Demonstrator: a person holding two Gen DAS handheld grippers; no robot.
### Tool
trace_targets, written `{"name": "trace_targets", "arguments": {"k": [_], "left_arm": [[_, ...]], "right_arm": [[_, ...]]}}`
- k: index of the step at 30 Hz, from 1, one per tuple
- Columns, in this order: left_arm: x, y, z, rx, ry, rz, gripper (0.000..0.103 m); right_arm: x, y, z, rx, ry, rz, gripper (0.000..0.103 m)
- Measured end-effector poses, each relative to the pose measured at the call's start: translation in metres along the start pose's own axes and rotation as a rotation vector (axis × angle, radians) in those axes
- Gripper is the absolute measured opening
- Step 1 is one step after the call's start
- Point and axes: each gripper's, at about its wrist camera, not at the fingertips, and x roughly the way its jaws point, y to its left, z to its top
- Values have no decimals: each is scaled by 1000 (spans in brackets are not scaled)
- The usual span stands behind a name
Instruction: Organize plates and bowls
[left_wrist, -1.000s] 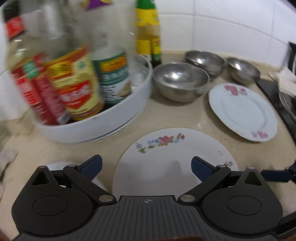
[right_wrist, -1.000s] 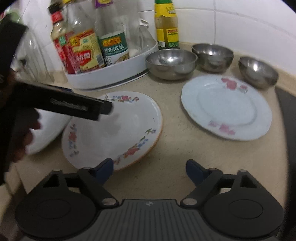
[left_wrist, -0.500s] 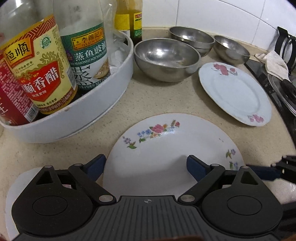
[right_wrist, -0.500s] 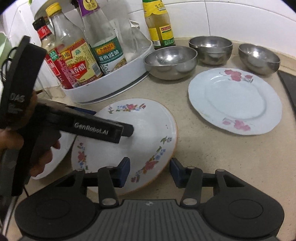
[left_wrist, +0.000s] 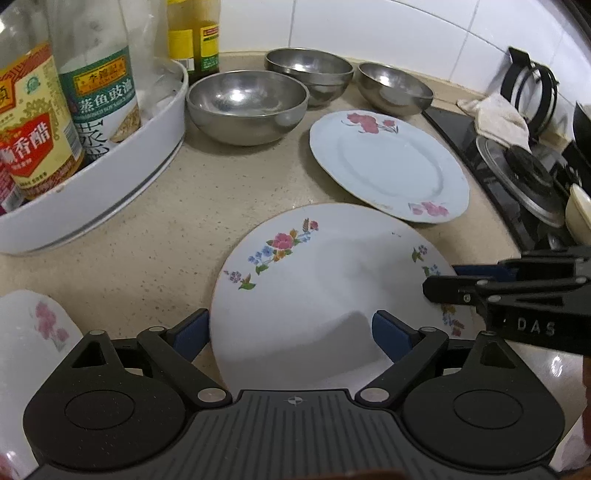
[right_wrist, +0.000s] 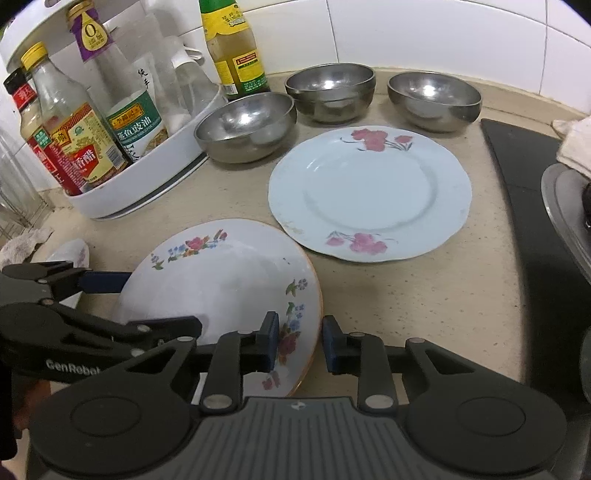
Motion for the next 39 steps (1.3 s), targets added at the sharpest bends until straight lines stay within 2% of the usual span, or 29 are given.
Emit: {"name": "trace_targets", "arguments": {"k": [6,10,16,19,24,29,36,39], "left_arm": [[-8,-14,-13,6,-24,12,94],[-12,-15,-21,-17,-33,25,94],[-31,-7,-26,-85,-89,110,95],[-43,-1,-28,-133,-131,171,98],[-60,17,-37,-220,-170,260,101],[-78,38,-52,-312,-179,352,102],[-98,68,-73,-409,-179,489,103],[-99,80,-82,-442,-164,536,103]], "right_arm": [[-7,-10,1,-54,-12,3,18],[-10,-12,4,-109,-25,-29,19],[-16,-11,13,-192,-53,-97,19],[-22,-8,20,-206,-81,-87,20],[-28,18,32,-299,-146,-84,26],[-23,56,42,-393,-169,-23,37],[-11,114,42,-519,-184,42,38],[-8,136,42,-532,-206,27,46]]}}
